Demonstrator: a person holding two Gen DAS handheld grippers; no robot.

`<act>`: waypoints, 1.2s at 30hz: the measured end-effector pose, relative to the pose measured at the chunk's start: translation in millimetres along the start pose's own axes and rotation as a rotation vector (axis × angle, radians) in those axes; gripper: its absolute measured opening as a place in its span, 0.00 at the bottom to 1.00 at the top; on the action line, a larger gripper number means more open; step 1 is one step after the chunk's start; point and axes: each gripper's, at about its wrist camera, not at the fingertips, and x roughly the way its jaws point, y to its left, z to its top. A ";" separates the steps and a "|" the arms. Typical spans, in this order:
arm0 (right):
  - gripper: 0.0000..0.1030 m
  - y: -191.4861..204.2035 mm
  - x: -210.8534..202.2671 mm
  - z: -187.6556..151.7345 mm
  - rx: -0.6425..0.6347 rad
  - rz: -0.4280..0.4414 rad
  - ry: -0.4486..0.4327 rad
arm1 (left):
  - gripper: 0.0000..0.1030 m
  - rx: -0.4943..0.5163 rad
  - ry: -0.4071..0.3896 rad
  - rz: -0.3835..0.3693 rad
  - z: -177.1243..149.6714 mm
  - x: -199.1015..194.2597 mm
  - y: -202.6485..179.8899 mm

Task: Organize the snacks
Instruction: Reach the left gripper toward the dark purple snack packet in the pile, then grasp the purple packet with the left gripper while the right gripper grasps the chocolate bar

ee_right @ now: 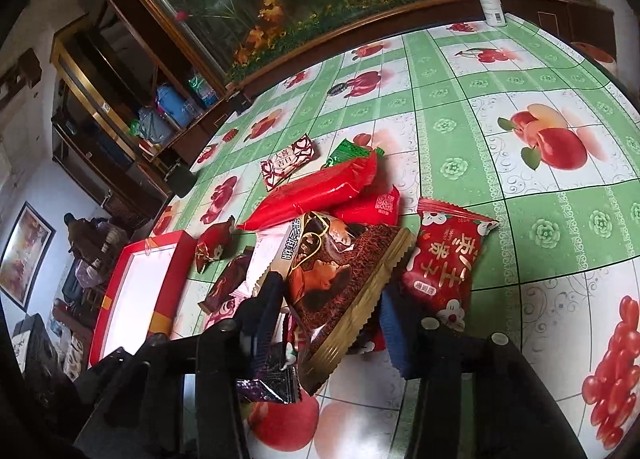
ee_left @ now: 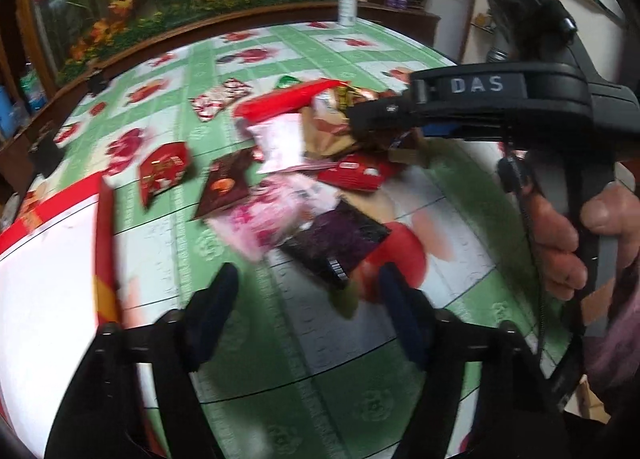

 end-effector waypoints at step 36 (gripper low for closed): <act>0.33 -27.2 -6.9 5.4 0.150 0.080 -0.014 | 0.55 0.290 0.096 -0.247 32.3 37.0 -33.7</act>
